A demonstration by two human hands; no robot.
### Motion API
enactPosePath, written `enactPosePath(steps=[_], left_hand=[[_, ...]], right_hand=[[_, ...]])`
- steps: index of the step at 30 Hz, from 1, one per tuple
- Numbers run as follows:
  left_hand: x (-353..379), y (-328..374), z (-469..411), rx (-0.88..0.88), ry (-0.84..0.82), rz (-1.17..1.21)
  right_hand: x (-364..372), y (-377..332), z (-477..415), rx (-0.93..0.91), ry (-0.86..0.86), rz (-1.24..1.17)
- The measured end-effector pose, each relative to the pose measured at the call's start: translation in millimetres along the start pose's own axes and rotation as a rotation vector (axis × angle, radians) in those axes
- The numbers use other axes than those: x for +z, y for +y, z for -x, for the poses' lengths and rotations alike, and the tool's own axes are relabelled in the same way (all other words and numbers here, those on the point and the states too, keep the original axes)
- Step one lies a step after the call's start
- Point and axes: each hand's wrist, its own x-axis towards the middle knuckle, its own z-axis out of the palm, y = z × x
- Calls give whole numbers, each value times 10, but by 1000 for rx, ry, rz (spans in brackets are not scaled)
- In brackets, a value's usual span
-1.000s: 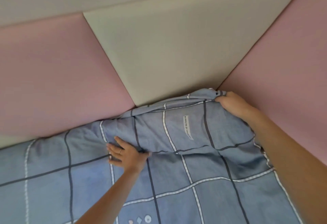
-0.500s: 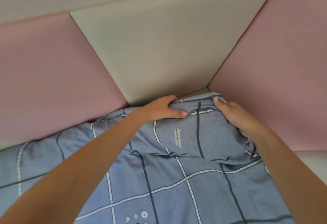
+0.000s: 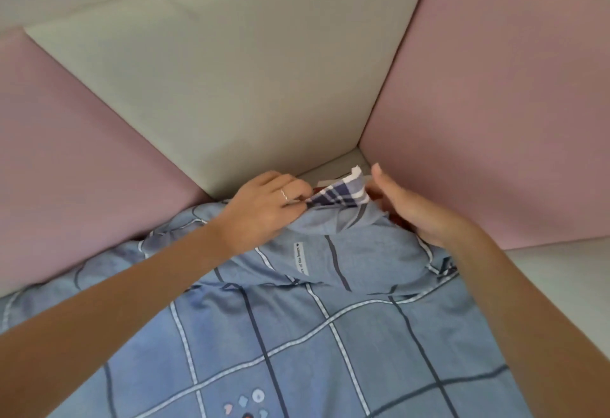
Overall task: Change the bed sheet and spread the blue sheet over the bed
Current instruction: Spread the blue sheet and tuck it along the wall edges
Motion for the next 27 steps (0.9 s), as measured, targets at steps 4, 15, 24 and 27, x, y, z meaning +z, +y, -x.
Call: enactPosePath(steps=[4,15,24,27], left_hand=[[-24,32,141,13,-75,-9],[-274,105,-65,-214,-272,295],[-19,300,94,-557,-521,737],[-42,272,69,-598,-582,720]], right_hand=[[24,19,-14,8,-37,45],[-15,76,-78,55,-141,-27],[-13,60,-102,26,-200,42],[20,72,-137,19,-144,85]])
